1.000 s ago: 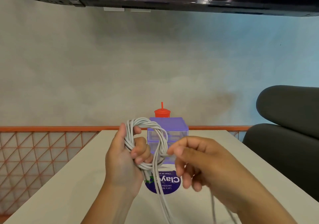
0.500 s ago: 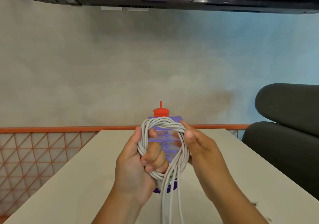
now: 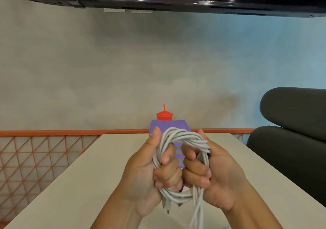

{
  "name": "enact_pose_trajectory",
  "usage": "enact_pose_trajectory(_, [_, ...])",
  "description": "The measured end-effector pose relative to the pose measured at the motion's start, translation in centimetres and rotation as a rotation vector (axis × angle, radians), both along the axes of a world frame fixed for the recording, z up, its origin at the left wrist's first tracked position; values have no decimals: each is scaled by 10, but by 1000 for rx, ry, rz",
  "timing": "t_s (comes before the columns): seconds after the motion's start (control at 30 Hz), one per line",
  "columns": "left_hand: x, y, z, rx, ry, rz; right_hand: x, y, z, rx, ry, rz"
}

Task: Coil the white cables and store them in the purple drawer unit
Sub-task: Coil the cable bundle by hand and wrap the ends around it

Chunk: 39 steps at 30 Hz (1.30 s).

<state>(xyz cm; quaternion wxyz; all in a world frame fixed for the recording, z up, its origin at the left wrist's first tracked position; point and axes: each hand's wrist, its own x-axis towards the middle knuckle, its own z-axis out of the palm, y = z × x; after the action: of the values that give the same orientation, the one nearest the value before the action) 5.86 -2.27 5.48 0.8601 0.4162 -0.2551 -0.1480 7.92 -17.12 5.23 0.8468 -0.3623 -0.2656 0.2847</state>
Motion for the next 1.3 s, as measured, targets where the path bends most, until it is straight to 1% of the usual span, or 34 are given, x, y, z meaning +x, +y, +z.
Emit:
enact_pose_trajectory(0.07, [-7,-7,3,54,33,98,2,-4,-1,-18,-45,66])
enact_pose_trajectory(0.1, [-8,-9,4,69,49,128,1,-4,0,-22,-46,65])
enact_pose_trajectory(0.13, [-8,-10,4,72,66,156,0,-4,2,-45,-29,23])
enact_pose_trajectory(0.17, [-7,-9,5,68,86,188,-2,-3,3,-93,-10,-69])
enact_pose_trajectory(0.2, [-5,-6,7,60,104,227,-3,-1,3,-153,-15,-168])
enact_pose_trajectory(0.23, [-3,-3,9,45,113,257,-5,1,3,-209,-62,-248])
enact_pose_trajectory(0.27, [-1,0,10,21,113,276,-6,3,3,-289,-151,-342])
enact_pose_trajectory(0.3, [1,2,10,1,115,287,-8,5,2,-402,-279,-465])
enact_pose_trajectory(0.33, [2,4,10,-12,122,300,-8,7,0,-530,-422,-638])
enact_pose_trajectory(0.37, [2,4,11,-5,128,318,-8,9,-3,-635,-576,-857])
enact_pose_trajectory(0.4, [1,3,10,20,129,336,-9,12,-3,-726,-741,-1028])
enact_pose_trajectory(0.43, [-1,1,10,61,124,353,-12,15,-2,-804,-905,-1131])
enact_pose_trajectory(0.5, [-6,-1,10,207,99,366,-14,20,-5,-921,-1101,-1176])
enact_pose_trajectory(0.57, [-10,-3,10,401,76,326,-13,20,-7,-1011,-1289,-1276])
enact_pose_trajectory(0.6, [-13,-4,11,484,65,294,-13,19,-7,-1061,-1348,-1299])
enact_pose_trajectory(0.63, [-15,-5,11,544,51,269,-14,17,-5,-1081,-1325,-1288])
enact_pose_trajectory(0.7, [-15,-5,12,634,34,271,-16,14,-3,-1082,-1174,-1144])
enact_pose_trajectory(0.73, [-15,-4,13,678,21,291,-17,12,-2,-1112,-1147,-1077])
enact_pose_trajectory(0.8, [-13,1,14,767,-35,371,-17,9,1,-1179,-1141,-955])
enact_pose_trajectory(0.87, [-12,2,14,848,-124,496,-19,4,8,-1159,-1004,-708])
enact_pose_trajectory(0.9, [-11,2,12,865,-171,548,-19,0,10,-1113,-924,-555])
enact_pose_trajectory(0.97, [-9,-3,9,858,-240,563,-15,-13,10,-923,-805,-299])
enact_pose_trajectory(1.03, [-6,-10,3,813,-303,521,-9,-21,5,-726,-691,-153])
enact_pose_trajectory(1.07, [-6,-13,3,797,-324,536,-6,-22,0,-646,-616,-108])
enact_pose_trajectory(1.1, [-6,-15,3,779,-324,577,-3,-21,-4,-590,-538,-96])
enact_pose_trajectory(1.17, [-5,-17,4,706,-230,668,1,-17,-8,-552,-427,-191])
enact_pose_trajectory(1.23, [1,-12,4,584,-88,746,1,-13,-3,-625,-426,-440])
enact_pose_trajectory(1.3, [7,-5,5,470,44,802,-1,-8,2,-733,-493,-762])
